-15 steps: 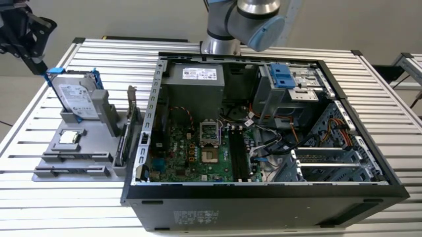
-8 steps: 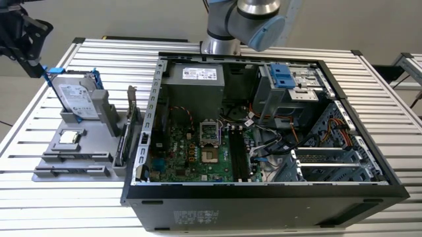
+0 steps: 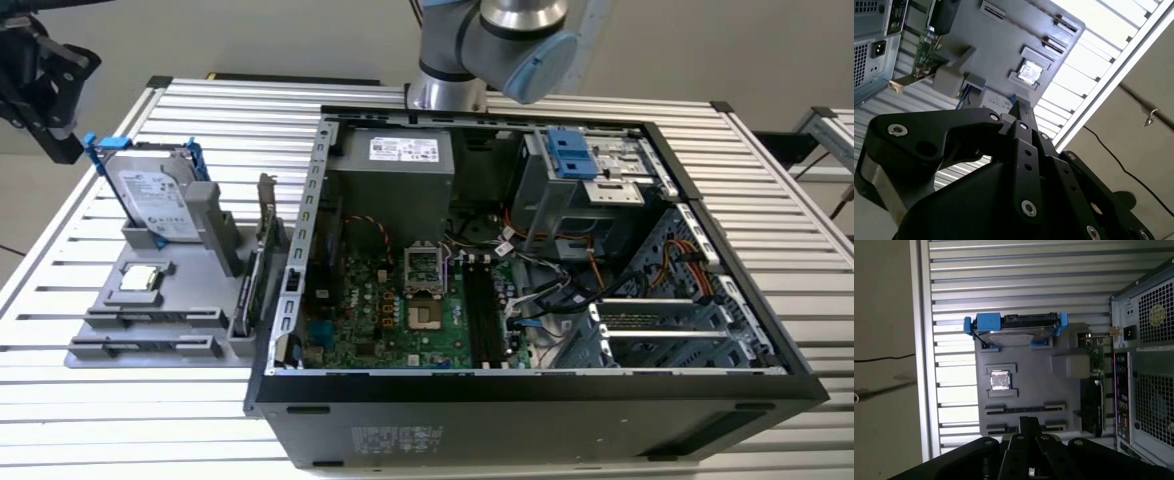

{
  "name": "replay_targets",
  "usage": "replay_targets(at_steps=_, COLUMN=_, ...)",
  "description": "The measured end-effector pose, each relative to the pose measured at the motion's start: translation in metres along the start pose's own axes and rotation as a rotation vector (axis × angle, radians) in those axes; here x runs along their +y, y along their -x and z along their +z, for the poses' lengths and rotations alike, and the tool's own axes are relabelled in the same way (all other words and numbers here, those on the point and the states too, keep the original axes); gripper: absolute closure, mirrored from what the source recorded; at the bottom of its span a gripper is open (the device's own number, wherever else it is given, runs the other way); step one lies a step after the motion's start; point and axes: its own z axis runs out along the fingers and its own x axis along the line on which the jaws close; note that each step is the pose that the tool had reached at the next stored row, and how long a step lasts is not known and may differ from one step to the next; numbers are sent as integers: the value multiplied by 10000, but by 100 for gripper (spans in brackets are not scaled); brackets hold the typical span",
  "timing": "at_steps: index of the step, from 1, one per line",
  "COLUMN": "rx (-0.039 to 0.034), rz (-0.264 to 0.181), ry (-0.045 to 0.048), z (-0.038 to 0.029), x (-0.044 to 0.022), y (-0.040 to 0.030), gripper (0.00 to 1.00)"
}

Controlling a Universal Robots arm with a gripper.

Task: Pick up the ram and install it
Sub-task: 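Reach for the ram, then pick up the ram and move it above insertion slot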

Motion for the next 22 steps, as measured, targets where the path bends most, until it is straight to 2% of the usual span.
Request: replay_targets(at_steps=22, rx=1, rz=-19, ry=0, z=-9, x=-186, y=-8, gripper=100)
